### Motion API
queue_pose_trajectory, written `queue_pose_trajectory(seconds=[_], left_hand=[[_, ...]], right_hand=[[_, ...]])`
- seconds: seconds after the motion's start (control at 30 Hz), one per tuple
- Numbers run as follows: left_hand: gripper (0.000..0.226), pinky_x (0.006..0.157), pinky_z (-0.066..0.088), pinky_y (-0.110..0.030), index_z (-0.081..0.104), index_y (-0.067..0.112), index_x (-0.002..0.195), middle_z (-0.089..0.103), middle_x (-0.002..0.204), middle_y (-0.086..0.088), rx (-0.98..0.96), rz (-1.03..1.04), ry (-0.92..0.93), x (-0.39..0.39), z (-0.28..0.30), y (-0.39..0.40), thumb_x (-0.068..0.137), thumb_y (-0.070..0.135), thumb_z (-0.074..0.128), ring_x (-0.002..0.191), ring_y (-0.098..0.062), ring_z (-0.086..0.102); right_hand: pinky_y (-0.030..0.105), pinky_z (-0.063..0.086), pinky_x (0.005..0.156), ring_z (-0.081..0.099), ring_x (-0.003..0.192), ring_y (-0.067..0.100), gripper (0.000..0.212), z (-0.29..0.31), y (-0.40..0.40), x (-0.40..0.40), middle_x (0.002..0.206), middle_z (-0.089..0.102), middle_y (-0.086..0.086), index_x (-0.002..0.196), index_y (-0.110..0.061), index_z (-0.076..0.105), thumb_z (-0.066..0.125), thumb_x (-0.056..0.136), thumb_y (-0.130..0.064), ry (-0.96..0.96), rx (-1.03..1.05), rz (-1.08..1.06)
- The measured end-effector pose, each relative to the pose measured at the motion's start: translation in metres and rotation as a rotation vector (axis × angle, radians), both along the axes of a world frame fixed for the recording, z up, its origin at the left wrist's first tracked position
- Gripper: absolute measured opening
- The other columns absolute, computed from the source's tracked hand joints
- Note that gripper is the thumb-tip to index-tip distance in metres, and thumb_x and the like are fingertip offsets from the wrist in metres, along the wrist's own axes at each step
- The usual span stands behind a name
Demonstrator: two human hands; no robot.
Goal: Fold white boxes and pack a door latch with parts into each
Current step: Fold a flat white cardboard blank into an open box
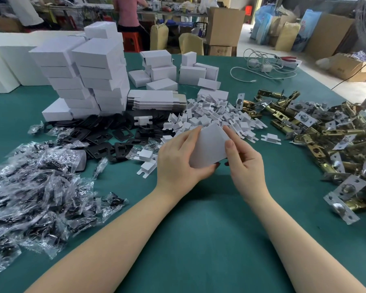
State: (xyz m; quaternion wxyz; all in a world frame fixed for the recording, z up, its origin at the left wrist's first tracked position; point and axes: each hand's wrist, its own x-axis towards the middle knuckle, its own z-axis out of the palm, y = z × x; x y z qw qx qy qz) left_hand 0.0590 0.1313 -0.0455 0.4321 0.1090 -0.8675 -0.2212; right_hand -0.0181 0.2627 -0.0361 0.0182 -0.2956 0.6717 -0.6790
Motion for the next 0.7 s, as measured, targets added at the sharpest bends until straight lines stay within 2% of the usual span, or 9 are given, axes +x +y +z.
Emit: queue_pose_trajectory(seconds=[0.07,0.13,0.23,0.37,0.47,0.57,0.67,0.7], left_hand=[[0.084,0.090,0.051,-0.046,0.059,0.007,0.133,0.066,0.122,-0.006,0.002,0.002,-0.009,0.000,0.000,0.001,0.061,0.042,0.084,0.108,-0.026,0.064],[0.084,0.088,0.050,-0.049,0.059,0.006,0.133,0.065,0.122,-0.008,-0.004,0.003,-0.025,-0.002,-0.001,0.003,0.061,0.041,0.085,0.106,-0.029,0.064],[0.084,0.087,0.050,-0.051,0.058,0.006,0.134,0.065,0.122,-0.008,-0.017,0.013,-0.036,-0.002,-0.002,0.002,0.062,0.039,0.086,0.106,-0.030,0.064],[0.082,0.087,0.050,-0.051,0.059,0.007,0.133,0.065,0.122,-0.008,-0.032,0.018,-0.034,-0.002,-0.002,0.001,0.062,0.042,0.081,0.106,-0.030,0.064],[0.082,0.089,0.049,-0.049,0.059,0.008,0.133,0.065,0.122,-0.007,-0.034,0.026,-0.043,-0.001,-0.002,0.003,0.062,0.044,0.079,0.106,-0.029,0.063],[0.081,0.089,0.049,-0.047,0.060,0.008,0.132,0.065,0.121,-0.007,-0.035,0.037,-0.041,-0.001,-0.002,0.004,0.062,0.045,0.078,0.106,-0.029,0.063],[0.083,0.091,0.049,-0.048,0.058,0.009,0.134,0.065,0.122,-0.004,0.021,0.038,-0.038,-0.001,0.000,0.002,0.062,0.045,0.079,0.109,-0.027,0.063],[0.083,0.093,0.048,-0.046,0.058,0.010,0.135,0.065,0.123,-0.003,0.034,0.041,-0.035,-0.001,0.000,0.002,0.062,0.045,0.080,0.110,-0.026,0.062]], right_hand=[[0.032,0.043,0.057,0.044,0.067,0.014,0.027,-0.001,0.002,-0.002,0.105,0.066,-0.009,0.118,-0.051,0.057,0.052,0.099,-0.032,0.045,0.045,-0.024],[0.038,0.046,0.059,0.041,0.061,0.010,0.026,0.000,0.003,-0.004,0.083,0.071,-0.018,0.117,-0.051,0.057,0.053,0.099,-0.032,0.061,0.058,-0.075],[0.031,0.051,0.067,0.053,0.068,-0.004,0.023,0.000,0.000,-0.007,0.092,0.066,-0.038,0.119,-0.041,0.060,0.050,0.101,-0.029,-0.016,0.059,-0.059],[0.021,0.048,0.060,0.055,0.065,-0.002,0.009,-0.001,-0.002,-0.005,0.069,0.065,-0.019,0.097,-0.032,0.059,0.054,0.100,-0.024,-0.084,-0.017,-0.074],[0.021,0.049,0.063,0.060,0.069,0.002,0.011,-0.003,-0.002,0.001,0.074,0.069,-0.015,0.090,-0.033,0.066,0.062,0.096,-0.024,-0.076,-0.091,-0.155],[0.024,0.054,0.074,0.066,0.080,0.001,0.013,-0.004,-0.004,0.005,0.089,0.075,-0.015,0.095,-0.037,0.072,0.065,0.094,-0.025,-0.064,-0.134,-0.218],[0.012,0.042,0.061,0.048,0.062,-0.003,0.020,-0.005,-0.004,0.007,0.082,0.069,-0.019,0.105,-0.042,0.068,0.063,0.094,-0.025,0.009,-0.101,-0.164],[0.012,0.038,0.057,0.041,0.060,-0.001,0.023,-0.005,-0.003,0.007,0.077,0.065,-0.016,0.107,-0.043,0.066,0.063,0.094,-0.025,0.031,-0.091,-0.146]])
